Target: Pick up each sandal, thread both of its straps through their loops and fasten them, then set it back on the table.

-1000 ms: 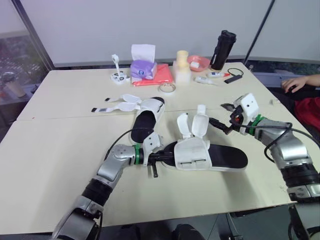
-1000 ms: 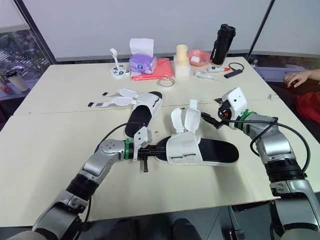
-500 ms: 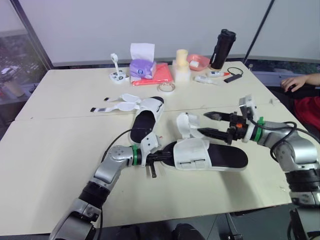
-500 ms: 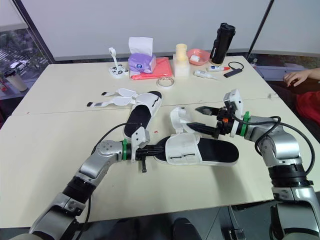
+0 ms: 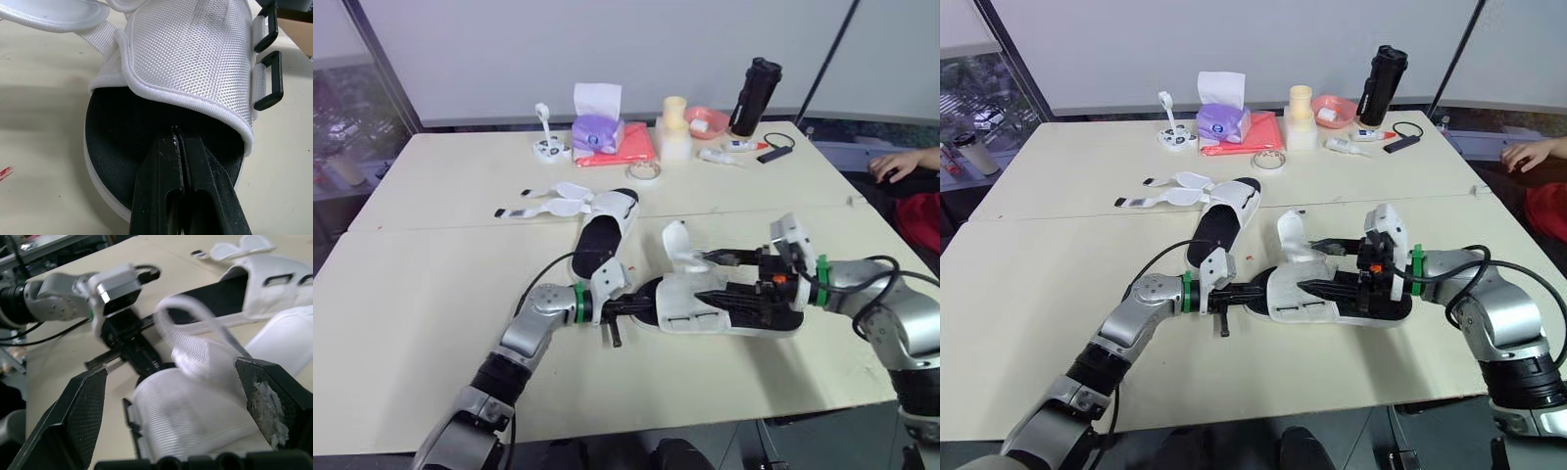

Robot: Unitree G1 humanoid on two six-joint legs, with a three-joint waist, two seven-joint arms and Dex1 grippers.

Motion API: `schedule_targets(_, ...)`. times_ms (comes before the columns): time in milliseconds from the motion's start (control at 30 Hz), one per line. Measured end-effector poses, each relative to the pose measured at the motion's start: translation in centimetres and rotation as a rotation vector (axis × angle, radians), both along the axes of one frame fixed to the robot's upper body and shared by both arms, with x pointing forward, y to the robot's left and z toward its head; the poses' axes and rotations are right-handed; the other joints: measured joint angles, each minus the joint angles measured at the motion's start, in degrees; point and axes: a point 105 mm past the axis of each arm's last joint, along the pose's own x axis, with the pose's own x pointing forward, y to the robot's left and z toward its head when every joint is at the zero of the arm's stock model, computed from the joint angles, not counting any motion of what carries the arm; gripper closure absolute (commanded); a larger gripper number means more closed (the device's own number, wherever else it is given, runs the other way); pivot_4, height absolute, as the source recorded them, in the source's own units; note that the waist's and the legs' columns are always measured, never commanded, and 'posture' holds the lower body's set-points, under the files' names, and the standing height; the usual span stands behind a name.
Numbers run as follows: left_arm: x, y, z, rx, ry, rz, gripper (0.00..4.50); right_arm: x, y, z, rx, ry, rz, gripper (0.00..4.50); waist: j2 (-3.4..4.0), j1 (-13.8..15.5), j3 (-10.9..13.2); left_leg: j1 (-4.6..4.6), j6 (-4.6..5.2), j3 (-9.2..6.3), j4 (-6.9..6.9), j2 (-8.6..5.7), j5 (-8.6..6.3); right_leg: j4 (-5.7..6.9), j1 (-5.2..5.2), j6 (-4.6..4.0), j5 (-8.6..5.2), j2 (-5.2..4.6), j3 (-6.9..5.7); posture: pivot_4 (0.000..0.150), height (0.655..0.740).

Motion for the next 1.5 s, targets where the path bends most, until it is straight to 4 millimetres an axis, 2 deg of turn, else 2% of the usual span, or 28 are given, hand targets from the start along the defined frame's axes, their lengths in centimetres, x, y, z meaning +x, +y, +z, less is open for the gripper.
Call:
schedule_targets(67, 0.0, 0.0, 0.0, -0.001, 0.001, 0.001, 4.48, 0.7, -0.4, 0.3, 0.027, 0.021, -0.044, 0.02, 0.00, -0.02, 0.00, 0.00, 0.00, 0.01, 0.01, 0.00, 0.00, 0.00, 0.00, -0.01, 0.01, 0.00, 0.00, 0.150, 0.7400)
schedule_targets(200, 0.1, -0.2, -0.1, -0.005, 0.004, 0.003, 4.48, 3.3, -1.8, 2.4, 0.154, 0.062, -0.191, 0.02, 0.01, 0.26, -0.01, 0.00, 0.02, -0.05, 0.01, 0.01, 0.03, 0.00, 0.00, -0.02, 0.06, 0.00, -0.04, 0.150, 0.7400)
schedule_targets(367, 0.0, -0.4, 0.0, -0.011, 0.003, -0.001, 4.48, 3.4, -0.3, 1.0, 0.194, 0.146, -0.180, 0.02, 0.05, 0.68, -0.01, -0.10, 0.02, -0.07, -0.01, 0.01, 0.03, 0.00, -0.10, -0.02, 0.06, 0.02, -0.05, 0.150, 0.7400)
schedule_targets(467, 0.0, -0.4, 0.0, -0.013, 0.004, 0.001, 4.48, 1.7, 1.4, 0.5, 0.179, 0.170, -0.079, 0.02, 0.05, 0.75, -0.01, -0.13, 0.02, -0.08, -0.01, 0.01, 0.03, -0.01, -0.11, -0.02, 0.06, 0.00, -0.06, 0.150, 0.7400)
schedule_targets(567, 0.0, -0.4, -0.1, -0.016, 0.004, 0.005, 4.48, -1.9, 2.9, 0.3, 0.150, 0.221, 0.087, 0.02, 0.05, 0.78, -0.01, -0.15, 0.02, -0.12, -0.01, 0.01, 0.03, -0.05, -0.09, -0.02, 0.06, 0.01, -0.11, 0.150, 0.7400)
schedule_targets(667, -0.1, -0.4, -0.1, -0.017, 0.003, 0.007, 4.48, -6.4, 2.6, -1.2, 0.006, 0.291, 0.213, 0.02, 0.05, 0.93, -0.01, -0.19, 0.03, -0.15, -0.03, -0.02, 0.03, -0.16, -0.06, -0.02, 0.05, 0.01, -0.18, 0.150, 0.7400)
schedule_targets(733, -0.1, -0.2, -0.1, -0.015, 0.002, 0.013, 4.48, -8.0, 2.0, -2.5, -0.077, 0.324, 0.246, 0.02, 0.05, 0.65, -0.02, -0.17, 0.03, -0.14, -0.04, -0.05, 0.03, -0.20, -0.04, -0.02, 0.06, 0.02, -0.17, 0.150, 0.7400)
schedule_targets(800, 0.0, 0.0, -0.1, -0.014, 0.003, 0.021, 4.48, -8.7, 1.5, -3.5, -0.135, 0.315, 0.256, 0.02, 0.06, 0.49, -0.02, -0.12, 0.03, -0.12, -0.03, -0.05, 0.03, -0.20, -0.03, -0.06, 0.09, 0.05, -0.16, 0.150, 0.7400)
schedule_targets(867, 0.1, 0.0, -0.2, -0.014, 0.003, 0.026, 4.48, -8.2, 1.3, -3.4, -0.158, 0.264, 0.243, 0.02, 0.06, 0.44, -0.03, -0.09, 0.03, -0.12, -0.03, -0.05, 0.04, -0.19, -0.03, -0.07, 0.10, 0.06, -0.15, 0.150, 0.7400)
schedule_targets(933, 0.1, 0.0, -0.2, -0.014, 0.003, 0.027, 4.48, -7.0, 1.0, -2.5, -0.138, 0.215, 0.203, 0.02, 0.06, 0.43, -0.02, -0.09, 0.03, -0.12, -0.03, -0.05, 0.04, -0.19, -0.02, -0.07, 0.11, 0.07, -0.15, 0.150, 0.7400)
schedule_targets(967, 0.1, 0.0, -0.1, -0.014, 0.003, 0.025, 4.48, -6.0, 0.8, -1.6, -0.110, 0.180, 0.170, 0.02, 0.06, 0.46, -0.02, -0.10, 0.03, -0.11, -0.02, -0.07, 0.05, -0.19, -0.03, -0.06, 0.12, 0.06, -0.15, 0.150, 0.7400)
schedule_targets(1067, 0.0, -0.2, -0.1, -0.015, 0.004, 0.018, 4.48, -2.7, 0.1, 2.8, 0.038, 0.076, 0.052, 0.02, 0.06, 0.67, -0.02, -0.11, 0.03, -0.13, -0.03, -0.05, 0.05, -0.19, -0.04, -0.06, 0.13, 0.06, -0.16, 0.150, 0.7400)
schedule_targets(1133, 0.0, -0.2, -0.2, -0.016, 0.006, 0.015, 4.48, -1.3, -0.3, 4.5, 0.120, 0.051, -0.002, 0.02, 0.04, 0.78, -0.02, -0.14, 0.03, -0.16, -0.04, -0.01, 0.05, -0.21, -0.03, -0.07, 0.13, 0.06, -0.21, 0.150, 0.7400)
schedule_targets(1167, 0.0, -0.3, -0.1, -0.016, 0.006, 0.011, 4.48, -0.8, -0.4, 4.7, 0.143, 0.051, -0.024, 0.02, 0.04, 0.81, -0.03, -0.15, 0.03, -0.18, -0.05, 0.00, 0.05, -0.22, -0.04, -0.07, 0.13, 0.05, -0.21, 0.150, 0.7400)
schedule_targets(1367, 0.1, -0.3, -0.1, -0.018, 0.006, 0.014, 4.48, 2.2, 0.5, 0.6, 0.164, 0.242, -0.158, 0.02, 0.10, 0.76, -0.04, -0.16, 0.03, -0.17, -0.04, 0.00, 0.06, -0.20, -0.07, -0.06, 0.13, -0.03, -0.20, 0.150, 0.7400)
schedule_targets(1500, -0.1, -0.3, -0.2, -0.023, 0.006, 0.023, 4.48, 3.7, -0.1, -0.4, 0.117, 0.306, -0.240, 0.02, 0.11, 0.79, -0.04, -0.16, 0.04, -0.18, -0.05, 0.00, 0.06, -0.20, -0.08, -0.05, 0.13, -0.04, -0.21, 0.150, 0.7400)
